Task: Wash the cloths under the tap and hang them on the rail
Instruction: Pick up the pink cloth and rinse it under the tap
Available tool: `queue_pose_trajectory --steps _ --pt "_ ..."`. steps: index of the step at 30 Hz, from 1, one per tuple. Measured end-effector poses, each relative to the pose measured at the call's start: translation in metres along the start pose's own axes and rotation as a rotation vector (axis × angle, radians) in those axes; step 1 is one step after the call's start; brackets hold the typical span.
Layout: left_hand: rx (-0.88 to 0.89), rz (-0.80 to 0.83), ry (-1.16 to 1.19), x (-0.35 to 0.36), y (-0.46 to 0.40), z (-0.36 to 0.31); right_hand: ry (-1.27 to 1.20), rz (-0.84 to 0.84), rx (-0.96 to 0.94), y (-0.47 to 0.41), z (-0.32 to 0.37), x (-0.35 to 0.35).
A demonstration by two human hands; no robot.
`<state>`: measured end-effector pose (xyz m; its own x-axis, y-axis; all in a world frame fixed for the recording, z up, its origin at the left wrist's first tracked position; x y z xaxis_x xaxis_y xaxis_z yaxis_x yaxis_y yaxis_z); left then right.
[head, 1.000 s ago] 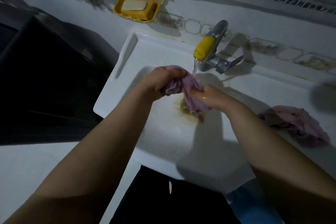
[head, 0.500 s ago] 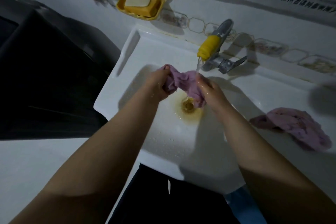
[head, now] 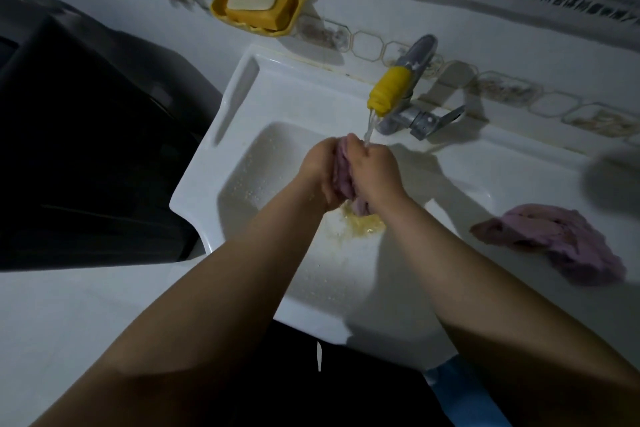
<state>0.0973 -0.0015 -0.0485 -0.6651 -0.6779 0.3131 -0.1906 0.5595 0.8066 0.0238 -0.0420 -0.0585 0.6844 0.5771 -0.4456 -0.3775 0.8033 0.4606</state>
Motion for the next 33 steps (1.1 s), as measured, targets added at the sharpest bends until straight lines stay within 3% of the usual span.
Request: queue_pose_trajectory --steps 6,9,13,17,21,27,31,33 --pt "0.027 0.071 0.261 -0.034 0.002 -0.007 0.117 0.344 0.241 -0.027 -0.062 0.023" --pt "0.017 -0.052 0.25 -0.054 -0.005 0.0 0.145 0.434 0.285 -0.037 -0.088 0.033" --pt "-0.065 -0.165 0.12 -0.065 -0.004 0.017 0.114 0.516 0.491 -0.045 -0.115 0.039" --pt "-0.099 -0.074 0.059 -0.067 -0.001 0.028 0.133 0.483 0.611 -0.06 -0.134 0.053" --pt "-0.1 -0.079 0.051 -0.071 -0.004 0.028 0.261 0.442 0.528 -0.064 -0.128 0.057" --pt "-0.077 -0.042 0.083 -0.075 -0.01 0.023 0.277 0.51 0.722 -0.053 -0.125 0.061" --pt "0.013 0.051 -0.075 -0.079 -0.013 0.015 0.317 0.363 0.631 -0.059 -0.114 0.044" --pt "0.07 0.072 -0.154 -0.083 -0.011 0.008 0.219 0.43 0.593 -0.059 -0.111 0.029"
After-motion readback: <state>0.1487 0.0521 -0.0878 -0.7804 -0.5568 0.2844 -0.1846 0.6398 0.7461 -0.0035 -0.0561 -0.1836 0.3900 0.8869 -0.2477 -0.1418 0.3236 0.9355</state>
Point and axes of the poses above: each hand's wrist, its own y-axis away from the middle knuckle, its own x-axis out of the palm, z = x × y, the point moved 1 cm from there along -y, towards the middle knuckle, and after that the axes turned 5 degrees about z, right-handed, at the moved point
